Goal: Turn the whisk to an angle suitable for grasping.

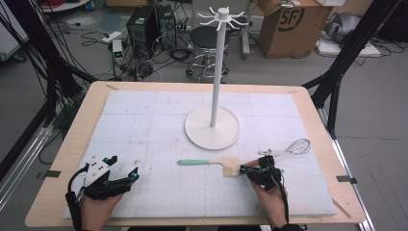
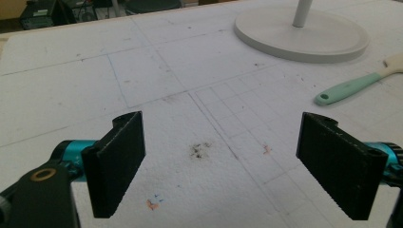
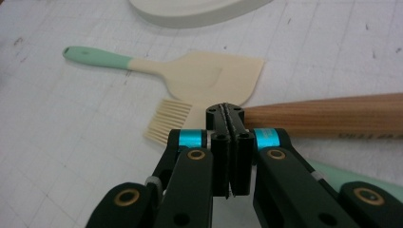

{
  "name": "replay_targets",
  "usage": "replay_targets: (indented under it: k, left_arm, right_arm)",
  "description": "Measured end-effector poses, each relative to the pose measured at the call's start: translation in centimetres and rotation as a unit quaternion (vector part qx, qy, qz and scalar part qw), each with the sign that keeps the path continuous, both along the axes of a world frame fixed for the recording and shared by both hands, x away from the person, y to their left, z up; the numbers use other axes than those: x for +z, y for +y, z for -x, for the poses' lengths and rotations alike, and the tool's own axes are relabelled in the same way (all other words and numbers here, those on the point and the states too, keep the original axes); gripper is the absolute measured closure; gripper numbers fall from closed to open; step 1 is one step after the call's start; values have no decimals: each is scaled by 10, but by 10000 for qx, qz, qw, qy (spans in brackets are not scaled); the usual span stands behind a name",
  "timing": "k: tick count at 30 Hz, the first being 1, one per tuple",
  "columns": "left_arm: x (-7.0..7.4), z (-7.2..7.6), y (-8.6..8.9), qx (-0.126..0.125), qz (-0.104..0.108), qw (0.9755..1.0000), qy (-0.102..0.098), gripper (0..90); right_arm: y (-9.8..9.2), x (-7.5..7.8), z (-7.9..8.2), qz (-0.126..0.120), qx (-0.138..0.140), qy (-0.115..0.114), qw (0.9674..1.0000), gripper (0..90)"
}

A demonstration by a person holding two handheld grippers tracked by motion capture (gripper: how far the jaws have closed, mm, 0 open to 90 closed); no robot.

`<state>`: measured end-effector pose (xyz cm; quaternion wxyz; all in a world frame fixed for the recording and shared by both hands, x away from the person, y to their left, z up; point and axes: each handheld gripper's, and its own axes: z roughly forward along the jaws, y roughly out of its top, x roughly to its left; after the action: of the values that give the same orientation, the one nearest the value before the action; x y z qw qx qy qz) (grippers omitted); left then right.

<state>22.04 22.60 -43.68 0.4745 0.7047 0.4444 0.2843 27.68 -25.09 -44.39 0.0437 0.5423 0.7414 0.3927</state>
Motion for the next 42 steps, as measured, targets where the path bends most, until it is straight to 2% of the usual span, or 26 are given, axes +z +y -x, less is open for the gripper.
replay_targets:
  k: [4, 10, 12, 16, 23, 24, 25, 26, 27, 28, 29, 30, 34, 39, 41, 42]
  left_arm:
    - [0, 0, 1, 2, -4, 10000, -4, 172]
    - [0, 0, 2, 23, -3, 10000, 24, 172]
    - [0, 1, 1, 13, -13, 10000, 9, 172]
    - [0, 1, 0, 17, -16, 10000, -7, 173]
    - [0, 1, 1, 27, -4, 10000, 5, 174]
    - [0, 1, 2, 29, 12, 10000, 5, 174]
    - [0, 1, 2, 30, -9, 10000, 9, 174]
    - [0, 1, 2, 36, -1, 10000, 17, 174]
    - [-1, 1, 2, 34, 16, 10000, 24, 174]
    - [0, 1, 2, 16, -3, 10000, 26, 174]
    - [-1, 1, 1, 34, 9, 10000, 13, 174]
    - [-1, 1, 1, 27, 10, 10000, 9, 174]
    - [-1, 1, 3, 35, -11, 10000, 12, 176]
    - [-1, 1, 6, 57, -18, 10000, 31, 177]
    - [-1, 2, 5, 52, -5, 10000, 26, 177]
    - [-1, 2, 4, 39, -16, 10000, 26, 177]
  right_arm:
    - [4, 1, -5, 106, -12, 13, 9999, 896]
    - [5, 0, -3, 175, 28, -86, 9998, 895]
    - [5, 0, -6, 307, -38, -99, 9995, 896]
    - [5, 2, -13, 193, -92, -130, 9997, 896]
    - [5, 7, -23, 278, -172, -181, 9993, 895]
    - [-3, 15, -26, 302, -356, -402, 9981, 896]
    - [-3, 15, -26, 302, -356, -402, 9981, 896]
    - [-15, 23, -35, 305, -595, -468, 9967, 896]
    - [-15, 23, -35, 305, -595, -468, 9967, 896]
    - [-22, 25, -42, 431, -699, -502, 9954, 896]
    - [-29, 26, -50, 542, -833, -449, 9940, 896]
    - [-46, 23, -66, 527, -1095, -299, 9921, 896]
    - [-67, 18, -80, 531, -1426, -71, 9883, 896]
    - [-79, 3, -77, 781, -1463, 169, 9860, 895]
    - [-86, -2, -69, 577, -1547, 71, 9863, 895]
    - [-88, -2, -65, 570, -1577, 48, 9858, 895]
